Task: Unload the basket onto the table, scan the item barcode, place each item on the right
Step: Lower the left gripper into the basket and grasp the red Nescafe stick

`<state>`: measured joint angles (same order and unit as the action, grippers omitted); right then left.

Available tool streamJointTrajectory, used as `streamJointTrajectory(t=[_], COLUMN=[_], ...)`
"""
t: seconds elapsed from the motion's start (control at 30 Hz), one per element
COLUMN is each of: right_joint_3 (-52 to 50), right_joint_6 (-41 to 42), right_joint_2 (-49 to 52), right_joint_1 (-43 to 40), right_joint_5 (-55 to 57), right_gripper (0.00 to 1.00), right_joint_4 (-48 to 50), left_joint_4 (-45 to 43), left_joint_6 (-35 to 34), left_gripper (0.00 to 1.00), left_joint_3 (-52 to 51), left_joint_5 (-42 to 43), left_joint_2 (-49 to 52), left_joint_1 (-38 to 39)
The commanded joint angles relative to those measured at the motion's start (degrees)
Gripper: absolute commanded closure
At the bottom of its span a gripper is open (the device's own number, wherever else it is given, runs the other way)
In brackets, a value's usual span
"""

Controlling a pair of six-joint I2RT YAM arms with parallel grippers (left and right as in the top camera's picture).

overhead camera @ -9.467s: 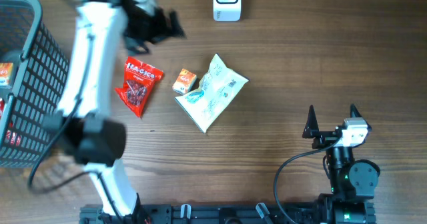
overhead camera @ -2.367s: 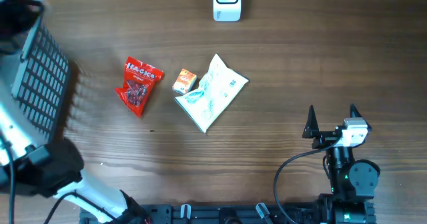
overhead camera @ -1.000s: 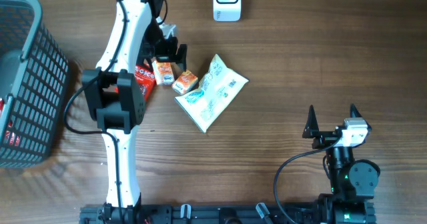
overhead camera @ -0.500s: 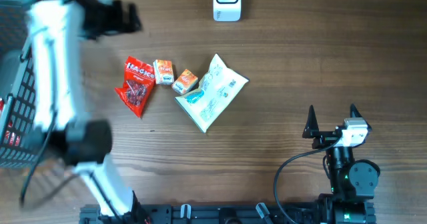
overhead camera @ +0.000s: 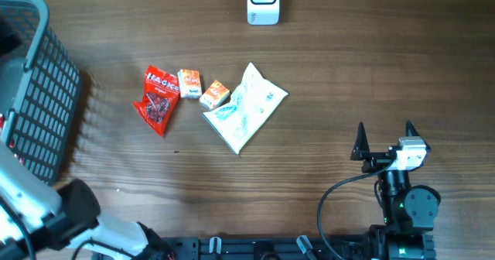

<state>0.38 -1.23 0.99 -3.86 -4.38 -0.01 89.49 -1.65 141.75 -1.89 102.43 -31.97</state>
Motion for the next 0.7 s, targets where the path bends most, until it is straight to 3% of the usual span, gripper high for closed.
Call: streamJointTrajectory(t=[0.0,0.47,0.67], right_joint_3=[-0.1,-0.1,-0.1], right_joint_6=[-0.2,-0.2,-0.2], right_joint_2=[-0.5,-0.5,-0.5], right_joint_1=[-0.3,-0.3,-0.3], right_joint_5=[1.0,1.0,1.0], right_gripper=[0.0,0.0,0.0], right_joint_4=[0.1,0.1,0.1], left_joint_4=[-0.1,3.4,4.7], left_joint_6=[-2.7,-4.0,-5.8], left_gripper=[0.0,0.0,0.0], left_joint_3=[-0.4,-0.4,-0.4], left_joint_5=[-1.7,-4.5,-11.3], left_joint_2=[5.8,22.1,26.4], left_joint_1=[-6.0,-13.0,-13.1])
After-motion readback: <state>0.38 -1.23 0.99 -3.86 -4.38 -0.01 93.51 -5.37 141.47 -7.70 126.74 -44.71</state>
